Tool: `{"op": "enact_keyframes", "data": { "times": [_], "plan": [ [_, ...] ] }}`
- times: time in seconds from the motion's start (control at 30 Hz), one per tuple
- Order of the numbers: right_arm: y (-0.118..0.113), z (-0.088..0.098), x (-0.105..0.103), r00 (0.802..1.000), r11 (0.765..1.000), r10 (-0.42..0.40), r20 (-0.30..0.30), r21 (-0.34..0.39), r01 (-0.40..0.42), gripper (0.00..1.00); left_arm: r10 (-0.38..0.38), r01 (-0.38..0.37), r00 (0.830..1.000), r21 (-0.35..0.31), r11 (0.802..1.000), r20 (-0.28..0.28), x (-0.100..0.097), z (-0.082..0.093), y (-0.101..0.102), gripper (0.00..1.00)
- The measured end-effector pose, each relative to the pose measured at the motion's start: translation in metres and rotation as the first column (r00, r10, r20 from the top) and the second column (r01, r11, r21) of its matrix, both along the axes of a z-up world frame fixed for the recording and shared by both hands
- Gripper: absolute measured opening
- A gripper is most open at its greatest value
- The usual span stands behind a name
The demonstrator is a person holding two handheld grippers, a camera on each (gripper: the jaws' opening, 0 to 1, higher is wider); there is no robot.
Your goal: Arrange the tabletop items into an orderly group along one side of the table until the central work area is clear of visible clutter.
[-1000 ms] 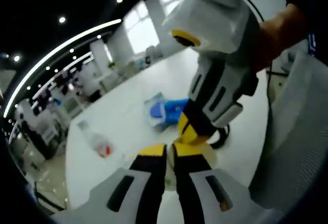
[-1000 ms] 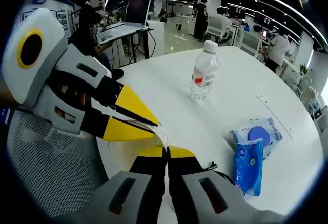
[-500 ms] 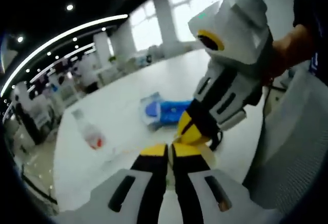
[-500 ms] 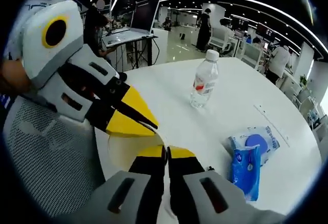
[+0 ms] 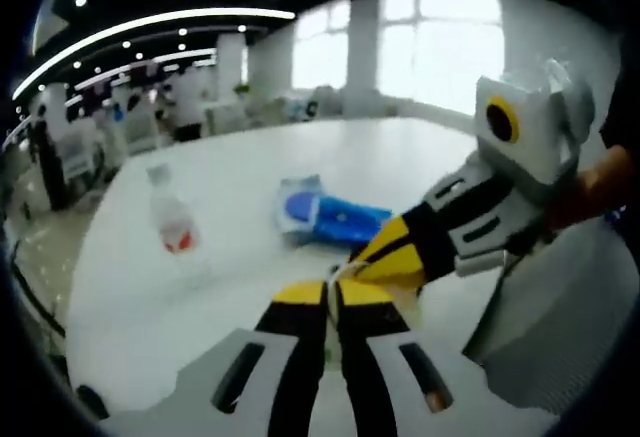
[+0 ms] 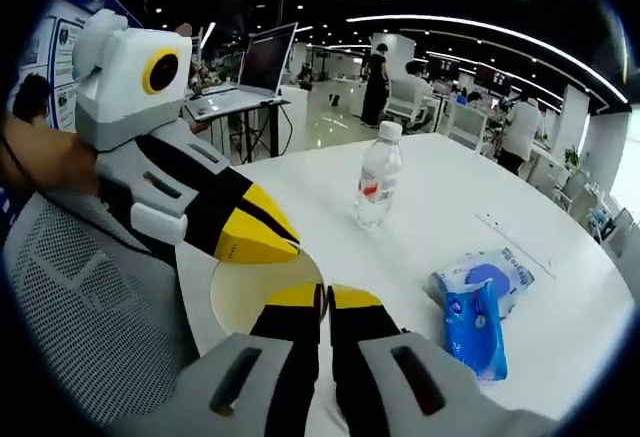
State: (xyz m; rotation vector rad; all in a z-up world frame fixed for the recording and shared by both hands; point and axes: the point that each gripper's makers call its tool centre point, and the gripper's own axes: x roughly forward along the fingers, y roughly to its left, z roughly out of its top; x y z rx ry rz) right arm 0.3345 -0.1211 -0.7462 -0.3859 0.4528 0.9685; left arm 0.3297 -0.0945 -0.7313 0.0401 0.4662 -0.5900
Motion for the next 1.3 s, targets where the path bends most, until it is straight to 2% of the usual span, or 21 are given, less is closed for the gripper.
{"op": "enact_keyframes", "data": {
  "times": [0.13, 0.23, 0.37, 0.6, 0.8, 0.97, 1.1, 1.23, 1.3],
  "plan": [
    [-0.001, 0.002, 0.001, 1.000, 1.000, -0.026, -0.009, 0.016, 0.026, 0.01, 0.006, -0.005, 1.000, 0.007, 1.000, -0.020, -0.001, -0.005, 0.000, 0.01],
    [-0.001, -0.001, 0.000, 0.999, 1.000, -0.030, -0.028, 0.006, 0.030, 0.00, -0.012, 0.011, 1.000, 0.048, 0.999, 0.003, -0.002, -0.007, -0.001, 0.01],
    [-0.004, -0.004, 0.000, 0.997, 0.999, -0.043, -0.060, 0.000, 0.043, 0.00, -0.020, 0.020, 1.000, 0.059, 0.998, 0.006, -0.002, -0.008, 0.000, 0.02],
    [-0.012, 0.001, 0.011, 0.994, 0.997, -0.077, -0.077, 0.011, 0.079, 0.00, -0.054, 0.048, 0.997, 0.085, 0.995, 0.058, -0.002, -0.002, -0.004, 0.18],
    [-0.016, 0.005, 0.018, 0.991, 0.996, -0.090, -0.101, 0.018, 0.092, 0.00, -0.008, 0.002, 0.992, 0.049, 0.999, 0.129, 0.000, 0.027, 0.006, 0.35],
    [-0.016, 0.006, 0.022, 0.986, 0.996, -0.086, -0.142, 0.021, 0.090, 0.00, 0.026, -0.031, 0.987, 0.030, 0.999, 0.160, -0.011, 0.041, 0.023, 0.44],
    [-0.018, 0.008, 0.027, 0.982, 0.996, -0.084, -0.169, 0.015, 0.088, 0.00, 0.048, -0.053, 0.988, 0.028, 0.998, 0.145, -0.027, 0.042, 0.038, 0.52],
    [-0.021, 0.008, 0.031, 0.979, 0.997, -0.078, -0.187, 0.008, 0.081, 0.00, 0.046, -0.057, 0.991, 0.087, 0.995, 0.129, -0.044, 0.033, 0.051, 0.59],
    [-0.022, 0.008, 0.034, 0.978, 0.997, -0.076, -0.194, 0.008, 0.079, 0.00, 0.015, -0.035, 0.992, 0.155, 0.987, 0.128, -0.052, 0.030, 0.054, 0.61]
  ]
}}
